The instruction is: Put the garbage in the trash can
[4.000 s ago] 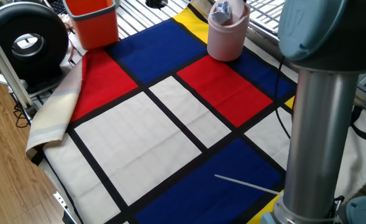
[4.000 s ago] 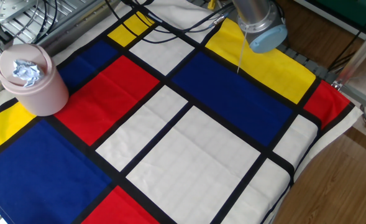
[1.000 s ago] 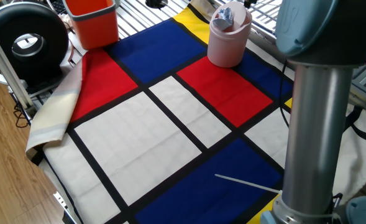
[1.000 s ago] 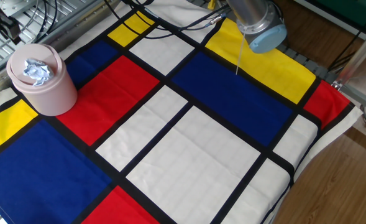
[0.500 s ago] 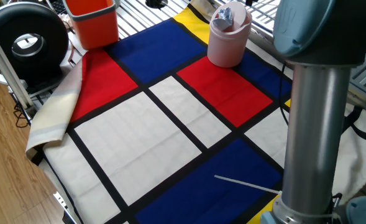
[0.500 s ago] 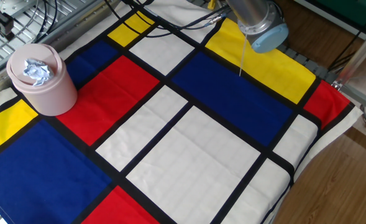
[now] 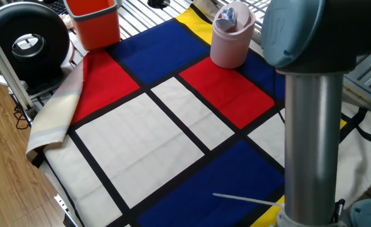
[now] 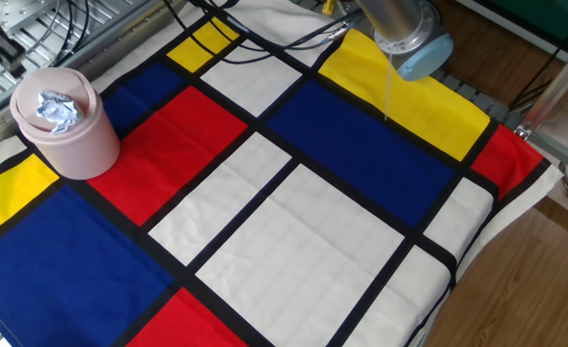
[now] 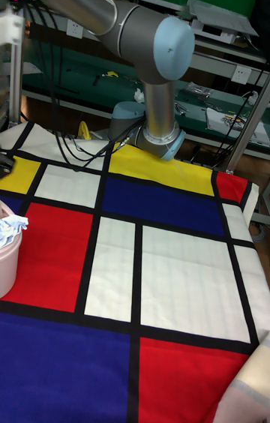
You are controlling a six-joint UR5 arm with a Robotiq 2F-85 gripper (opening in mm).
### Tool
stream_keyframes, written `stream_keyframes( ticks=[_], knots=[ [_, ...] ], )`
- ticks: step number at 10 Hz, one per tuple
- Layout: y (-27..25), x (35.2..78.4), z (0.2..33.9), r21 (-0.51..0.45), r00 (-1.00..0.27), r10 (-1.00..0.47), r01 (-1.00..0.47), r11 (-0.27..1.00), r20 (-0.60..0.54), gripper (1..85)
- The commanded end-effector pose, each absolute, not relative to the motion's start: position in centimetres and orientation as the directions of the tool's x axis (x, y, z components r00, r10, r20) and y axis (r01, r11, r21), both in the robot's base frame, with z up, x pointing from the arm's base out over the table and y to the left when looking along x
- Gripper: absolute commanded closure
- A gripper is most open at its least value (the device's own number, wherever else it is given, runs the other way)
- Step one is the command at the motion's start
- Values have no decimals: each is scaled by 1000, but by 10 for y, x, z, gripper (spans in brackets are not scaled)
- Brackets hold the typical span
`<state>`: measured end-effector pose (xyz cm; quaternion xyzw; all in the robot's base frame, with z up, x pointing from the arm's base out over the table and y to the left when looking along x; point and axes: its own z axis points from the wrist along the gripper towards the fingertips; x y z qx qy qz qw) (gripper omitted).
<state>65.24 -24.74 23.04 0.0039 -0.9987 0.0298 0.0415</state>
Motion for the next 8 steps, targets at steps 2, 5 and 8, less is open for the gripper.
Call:
stream_keyframes(
  ticks=[2,5,8],
  knots=[
    [-200,680,229,9,-1000,-2,-2,1000,22,847],
    [-192,695,215,31,-999,-36,-36,999,-20,847],
    [-189,694,196,41,-999,-39,-41,998,-38,847]
  ],
)
